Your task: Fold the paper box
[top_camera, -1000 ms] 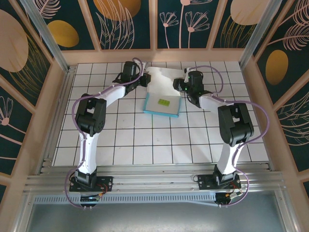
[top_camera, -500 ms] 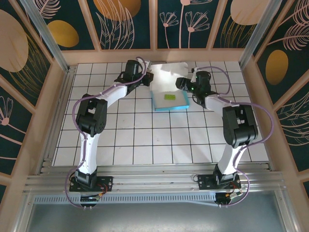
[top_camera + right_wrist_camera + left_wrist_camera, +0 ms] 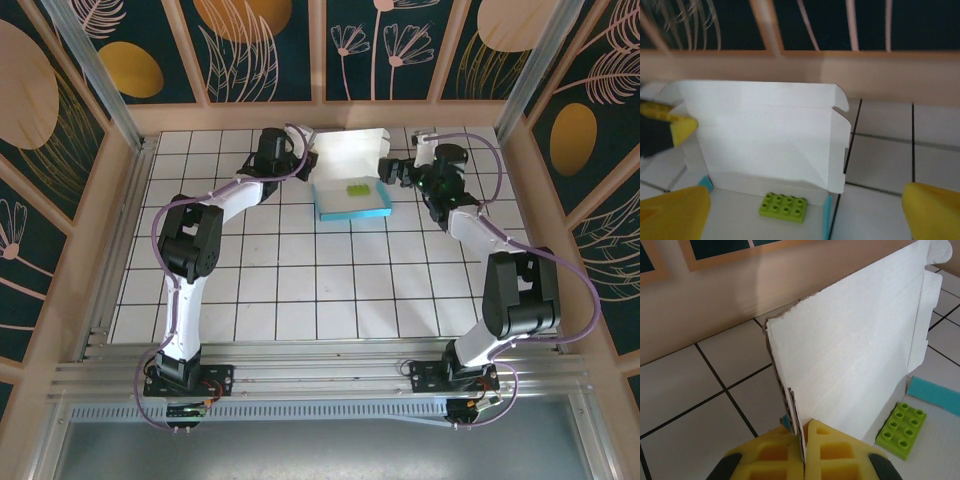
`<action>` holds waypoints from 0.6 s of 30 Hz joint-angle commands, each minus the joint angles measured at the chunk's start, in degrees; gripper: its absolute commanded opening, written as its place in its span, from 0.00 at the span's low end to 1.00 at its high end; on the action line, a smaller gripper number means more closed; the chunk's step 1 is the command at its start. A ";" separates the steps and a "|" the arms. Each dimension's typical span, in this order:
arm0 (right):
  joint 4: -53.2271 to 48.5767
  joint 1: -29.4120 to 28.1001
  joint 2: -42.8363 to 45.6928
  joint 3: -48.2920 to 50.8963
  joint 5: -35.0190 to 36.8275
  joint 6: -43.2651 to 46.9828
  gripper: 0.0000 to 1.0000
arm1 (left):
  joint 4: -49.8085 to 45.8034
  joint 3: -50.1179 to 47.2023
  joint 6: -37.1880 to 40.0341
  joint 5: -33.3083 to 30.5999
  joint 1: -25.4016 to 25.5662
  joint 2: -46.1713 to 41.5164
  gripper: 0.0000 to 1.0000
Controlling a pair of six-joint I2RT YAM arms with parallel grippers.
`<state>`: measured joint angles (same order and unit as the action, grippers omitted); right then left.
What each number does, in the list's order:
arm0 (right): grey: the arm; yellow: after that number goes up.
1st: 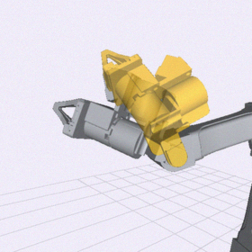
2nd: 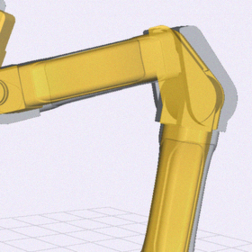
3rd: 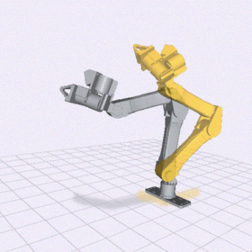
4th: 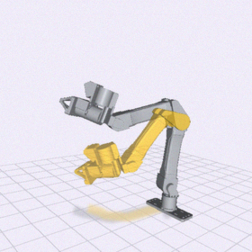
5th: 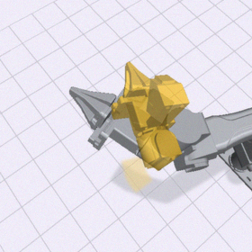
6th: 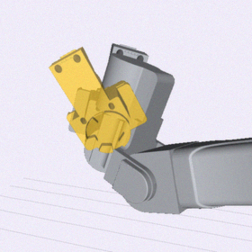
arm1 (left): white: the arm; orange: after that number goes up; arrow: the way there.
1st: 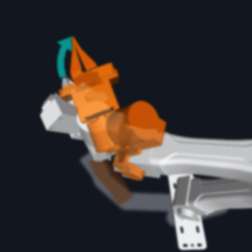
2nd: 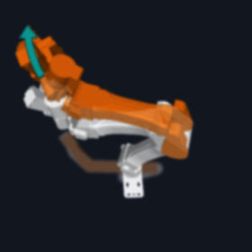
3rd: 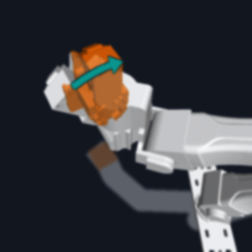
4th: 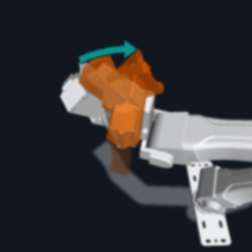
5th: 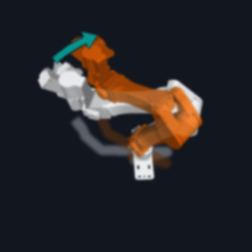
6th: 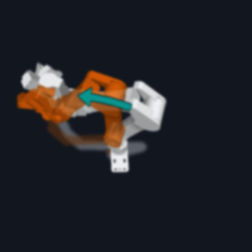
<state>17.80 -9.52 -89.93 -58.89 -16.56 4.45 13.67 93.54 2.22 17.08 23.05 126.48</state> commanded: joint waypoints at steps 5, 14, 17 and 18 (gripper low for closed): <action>-1.84 -2.38 0.57 -1.77 -6.64 37.47 0.97 | 2.75 -1.74 5.66 1.51 0.85 -1.96 0.00; -15.44 -3.87 -10.81 -17.54 -5.54 52.82 0.88 | 4.99 -2.45 7.17 1.85 1.03 -1.96 0.00; -14.69 -3.99 -12.01 -19.18 -4.15 53.94 0.89 | 5.43 -2.64 8.18 2.50 1.02 -2.25 0.00; -14.14 -4.01 -12.20 -19.45 -4.10 54.51 0.89 | 5.58 -2.71 8.87 2.97 1.03 -2.37 0.00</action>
<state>4.86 -13.23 -101.25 -76.09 -21.15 54.61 17.39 91.88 7.88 18.33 23.70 126.45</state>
